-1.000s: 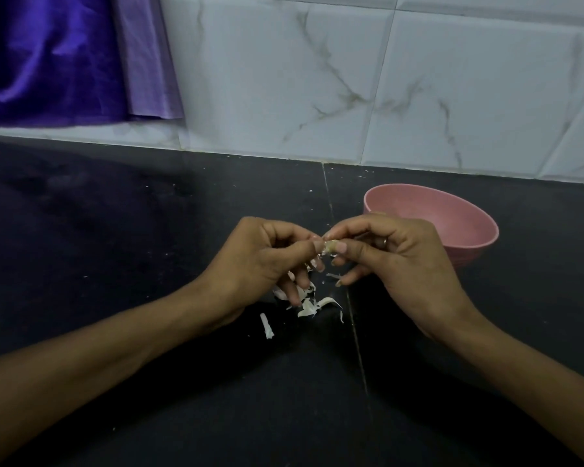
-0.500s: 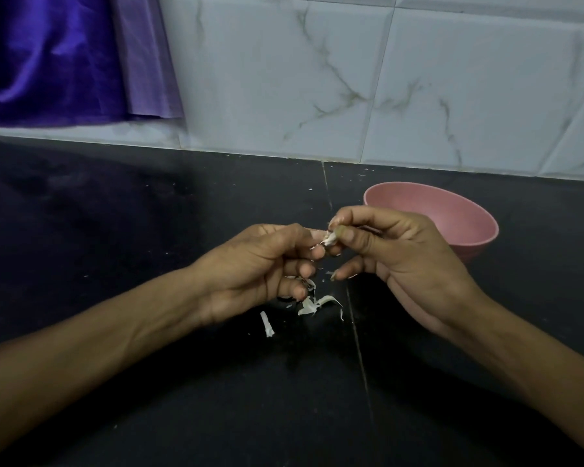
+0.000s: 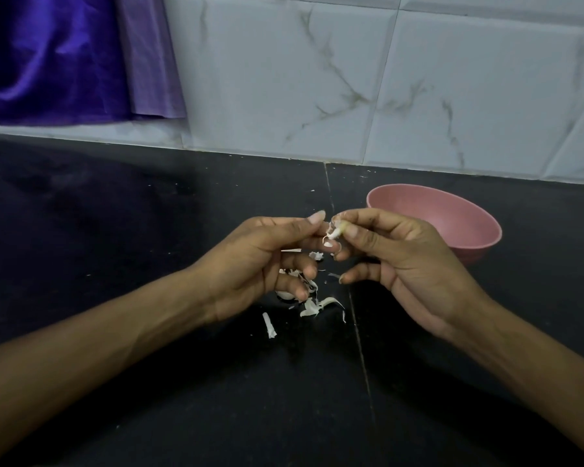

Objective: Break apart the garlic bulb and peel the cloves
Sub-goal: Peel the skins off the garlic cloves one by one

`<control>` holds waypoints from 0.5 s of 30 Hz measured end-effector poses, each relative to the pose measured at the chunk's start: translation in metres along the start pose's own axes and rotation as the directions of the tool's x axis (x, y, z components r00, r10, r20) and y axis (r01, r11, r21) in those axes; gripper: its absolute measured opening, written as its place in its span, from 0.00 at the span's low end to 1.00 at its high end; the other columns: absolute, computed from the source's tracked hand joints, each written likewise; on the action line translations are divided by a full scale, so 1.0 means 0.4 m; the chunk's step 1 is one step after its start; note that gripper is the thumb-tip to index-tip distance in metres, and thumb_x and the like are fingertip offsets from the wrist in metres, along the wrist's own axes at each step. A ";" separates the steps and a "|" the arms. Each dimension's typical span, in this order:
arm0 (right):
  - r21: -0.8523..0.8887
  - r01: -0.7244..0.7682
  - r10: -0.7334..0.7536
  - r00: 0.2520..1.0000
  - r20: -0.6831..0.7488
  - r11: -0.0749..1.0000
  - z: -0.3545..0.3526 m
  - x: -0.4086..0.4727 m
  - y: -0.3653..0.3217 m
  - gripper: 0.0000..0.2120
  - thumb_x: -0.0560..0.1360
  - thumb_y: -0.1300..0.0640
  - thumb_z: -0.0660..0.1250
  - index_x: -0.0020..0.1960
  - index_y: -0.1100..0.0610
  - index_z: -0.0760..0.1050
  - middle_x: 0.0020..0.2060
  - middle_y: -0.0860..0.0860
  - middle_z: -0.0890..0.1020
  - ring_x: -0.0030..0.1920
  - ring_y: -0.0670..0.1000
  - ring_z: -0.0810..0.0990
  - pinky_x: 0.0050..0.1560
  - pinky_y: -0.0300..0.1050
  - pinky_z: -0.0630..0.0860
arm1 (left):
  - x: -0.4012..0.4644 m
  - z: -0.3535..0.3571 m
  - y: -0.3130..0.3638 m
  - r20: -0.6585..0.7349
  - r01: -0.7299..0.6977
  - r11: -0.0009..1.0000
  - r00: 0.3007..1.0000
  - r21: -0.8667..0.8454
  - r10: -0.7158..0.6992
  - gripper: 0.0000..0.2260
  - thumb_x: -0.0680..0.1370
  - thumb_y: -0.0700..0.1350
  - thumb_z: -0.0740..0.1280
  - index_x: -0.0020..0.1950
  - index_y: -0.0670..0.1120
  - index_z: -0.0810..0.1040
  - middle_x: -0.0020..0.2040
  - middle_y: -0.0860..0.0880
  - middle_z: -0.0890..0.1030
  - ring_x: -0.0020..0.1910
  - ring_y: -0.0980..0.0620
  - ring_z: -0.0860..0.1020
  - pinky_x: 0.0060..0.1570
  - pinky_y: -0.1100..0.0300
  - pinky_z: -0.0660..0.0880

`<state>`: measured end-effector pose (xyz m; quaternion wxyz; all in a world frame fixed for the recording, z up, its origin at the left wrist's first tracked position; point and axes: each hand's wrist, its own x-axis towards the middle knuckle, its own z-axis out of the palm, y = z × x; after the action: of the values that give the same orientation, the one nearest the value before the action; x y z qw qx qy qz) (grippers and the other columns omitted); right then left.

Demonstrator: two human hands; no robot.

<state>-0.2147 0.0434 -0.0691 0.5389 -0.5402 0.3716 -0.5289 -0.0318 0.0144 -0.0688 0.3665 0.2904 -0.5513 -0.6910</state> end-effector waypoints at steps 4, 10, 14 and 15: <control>-0.017 -0.012 0.012 1.000 -0.005 1.000 0.002 -0.001 0.002 0.10 0.71 0.60 0.68 0.50 0.60 0.81 0.40 0.53 0.84 0.38 0.47 0.82 0.32 0.39 0.79 | -0.001 -0.001 -0.007 -0.062 -0.027 0.995 0.998 0.097 0.033 0.15 0.71 0.46 0.72 0.53 0.39 0.82 0.43 0.47 0.81 0.29 0.54 0.74 0.25 0.62 0.75; -0.033 -0.029 0.029 0.999 0.015 0.999 -0.002 -0.004 0.000 0.11 0.72 0.60 0.68 0.53 0.60 0.82 0.41 0.52 0.85 0.38 0.47 0.81 0.32 0.40 0.79 | 0.003 -0.003 -0.014 -0.102 0.007 0.998 0.995 0.064 0.000 0.11 0.70 0.45 0.72 0.49 0.41 0.81 0.41 0.47 0.80 0.28 0.55 0.73 0.24 0.62 0.74; -0.033 -0.030 0.029 1.000 -0.006 0.999 0.001 -0.001 -0.002 0.14 0.72 0.61 0.68 0.56 0.61 0.81 0.42 0.53 0.85 0.36 0.46 0.81 0.31 0.40 0.79 | 0.006 -0.002 -0.014 -0.073 0.024 1.000 0.997 -0.002 -0.024 0.09 0.70 0.45 0.70 0.47 0.42 0.82 0.39 0.49 0.80 0.27 0.56 0.73 0.23 0.63 0.73; -0.037 -0.026 0.025 1.000 -0.018 0.999 0.001 -0.001 -0.002 0.14 0.72 0.61 0.68 0.56 0.62 0.81 0.42 0.53 0.85 0.36 0.47 0.81 0.31 0.40 0.79 | 0.007 -0.002 -0.014 -0.067 0.025 1.000 0.997 -0.009 -0.026 0.08 0.70 0.45 0.70 0.46 0.42 0.82 0.39 0.49 0.80 0.27 0.56 0.73 0.23 0.63 0.73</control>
<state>-0.2144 0.0439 -0.0683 0.5322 -0.5405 0.3928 -0.5199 -0.0340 0.0124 -0.0744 0.3771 0.3189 -0.5320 -0.6878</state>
